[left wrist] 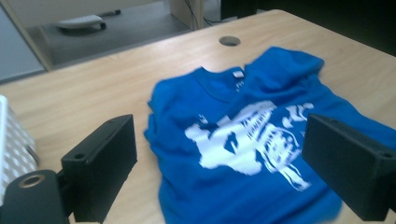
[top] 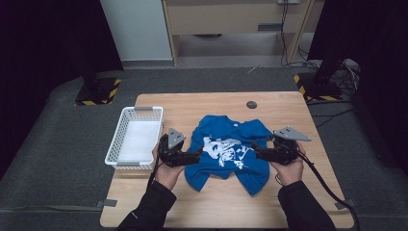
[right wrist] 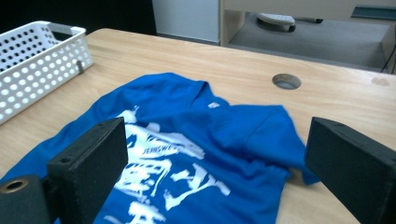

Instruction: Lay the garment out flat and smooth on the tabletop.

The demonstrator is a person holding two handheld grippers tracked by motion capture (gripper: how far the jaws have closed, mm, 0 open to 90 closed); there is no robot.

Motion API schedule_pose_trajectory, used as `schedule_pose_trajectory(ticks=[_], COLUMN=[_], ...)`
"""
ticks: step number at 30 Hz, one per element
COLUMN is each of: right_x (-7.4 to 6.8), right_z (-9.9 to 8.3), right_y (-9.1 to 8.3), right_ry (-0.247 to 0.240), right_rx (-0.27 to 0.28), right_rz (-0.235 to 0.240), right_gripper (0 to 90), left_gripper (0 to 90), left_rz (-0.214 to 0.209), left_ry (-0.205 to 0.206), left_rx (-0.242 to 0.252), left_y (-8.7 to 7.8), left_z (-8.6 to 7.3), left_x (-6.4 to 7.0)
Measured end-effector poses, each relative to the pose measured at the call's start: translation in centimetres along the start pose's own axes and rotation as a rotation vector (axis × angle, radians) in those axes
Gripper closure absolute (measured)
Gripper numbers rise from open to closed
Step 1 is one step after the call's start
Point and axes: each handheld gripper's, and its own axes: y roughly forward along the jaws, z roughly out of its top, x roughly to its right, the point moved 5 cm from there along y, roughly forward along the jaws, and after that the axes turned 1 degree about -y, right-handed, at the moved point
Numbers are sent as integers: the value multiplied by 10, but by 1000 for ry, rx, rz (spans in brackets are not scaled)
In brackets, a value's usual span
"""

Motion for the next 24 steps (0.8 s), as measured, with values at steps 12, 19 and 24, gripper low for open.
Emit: schedule_pose_trajectory(ticks=[12,19,24], right_x=[-5,-7,-11], right_z=[-46,-60,-72], right_y=[-3,-8,-9], right_ry=[-1,5,-24], right_rx=[-103,-137,-179], right_rz=[48,83,103], right_gripper=[28,24,5], left_gripper=[59,47,39], left_rz=[-25,-26,-24], left_ry=[-17,-2,-6], left_rx=[-68,-125,-156], left_y=[-3,-3,-2], left_z=[-41,-64,-77], left_x=[9,15,14])
